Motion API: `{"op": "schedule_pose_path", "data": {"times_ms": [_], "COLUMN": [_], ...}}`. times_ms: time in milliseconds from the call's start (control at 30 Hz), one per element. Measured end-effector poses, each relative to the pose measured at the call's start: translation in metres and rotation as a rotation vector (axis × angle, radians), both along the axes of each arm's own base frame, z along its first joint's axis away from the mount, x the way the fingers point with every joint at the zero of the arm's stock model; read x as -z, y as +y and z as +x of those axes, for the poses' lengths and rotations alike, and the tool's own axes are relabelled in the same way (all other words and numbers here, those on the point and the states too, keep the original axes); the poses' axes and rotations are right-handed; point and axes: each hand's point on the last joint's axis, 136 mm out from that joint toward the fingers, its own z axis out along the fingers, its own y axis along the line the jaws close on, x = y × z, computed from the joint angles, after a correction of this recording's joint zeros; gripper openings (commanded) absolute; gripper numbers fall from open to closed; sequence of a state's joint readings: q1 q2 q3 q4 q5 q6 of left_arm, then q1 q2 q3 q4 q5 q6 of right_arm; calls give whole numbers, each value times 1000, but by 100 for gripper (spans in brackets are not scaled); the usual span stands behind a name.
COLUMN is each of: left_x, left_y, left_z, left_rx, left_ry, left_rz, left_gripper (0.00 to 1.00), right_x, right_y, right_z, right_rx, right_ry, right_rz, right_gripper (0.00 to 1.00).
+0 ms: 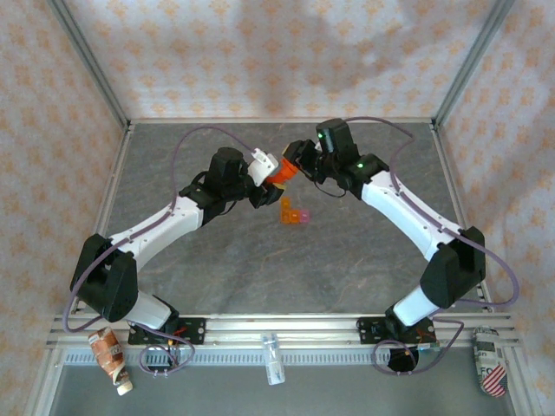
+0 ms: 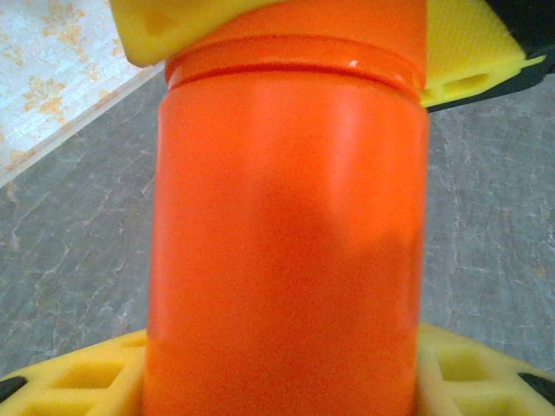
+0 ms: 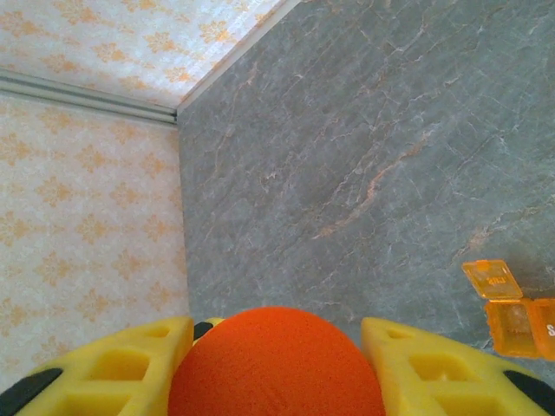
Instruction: Sort the pills into containers
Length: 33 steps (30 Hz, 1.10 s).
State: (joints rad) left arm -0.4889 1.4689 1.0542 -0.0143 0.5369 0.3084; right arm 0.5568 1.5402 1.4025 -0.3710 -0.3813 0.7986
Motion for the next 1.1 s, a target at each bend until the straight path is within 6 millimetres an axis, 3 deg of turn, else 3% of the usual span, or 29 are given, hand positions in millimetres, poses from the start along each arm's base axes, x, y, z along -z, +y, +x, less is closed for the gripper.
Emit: {"op": "schedule_pose_path", "data": {"times_ms": [100, 400, 433, 500, 533, 667, 933, 1100], "left_x": [-2, -34, -35, -35, -35, -31, -14, -6], "left_y": [-3, -14, -14, -14, -14, -14, 2, -1], "left_z": [-4, -17, -18, -18, -19, -19, -2, -3], "left_rx": [22, 117, 122, 120, 124, 125, 32, 27], "left_ry": [33, 148, 157, 164, 164, 148, 44, -7], "left_rz": [-24, -194, -204, -208, -208, -177, -33, 43], "left_gripper": [0, 0, 0, 0, 0, 0, 0, 0], "right_x": [-3, -40, -42, -43, -43, -44, -42, -26], "right_y": [-3, -4, -3, -2, -3, -15, -48, -45], "right_z": [-2, -13, -14, -14, -13, 0, 13, 3], "right_rx": [-51, -345, -359, -369, -359, -254, 42, 94], "right_ry": [-49, -327, -339, -343, -338, -303, -121, -39], "right_rz": [16, 113, 120, 128, 130, 121, 99, 67], "right_gripper": [38, 44, 49, 72, 80, 88, 87, 87]}}
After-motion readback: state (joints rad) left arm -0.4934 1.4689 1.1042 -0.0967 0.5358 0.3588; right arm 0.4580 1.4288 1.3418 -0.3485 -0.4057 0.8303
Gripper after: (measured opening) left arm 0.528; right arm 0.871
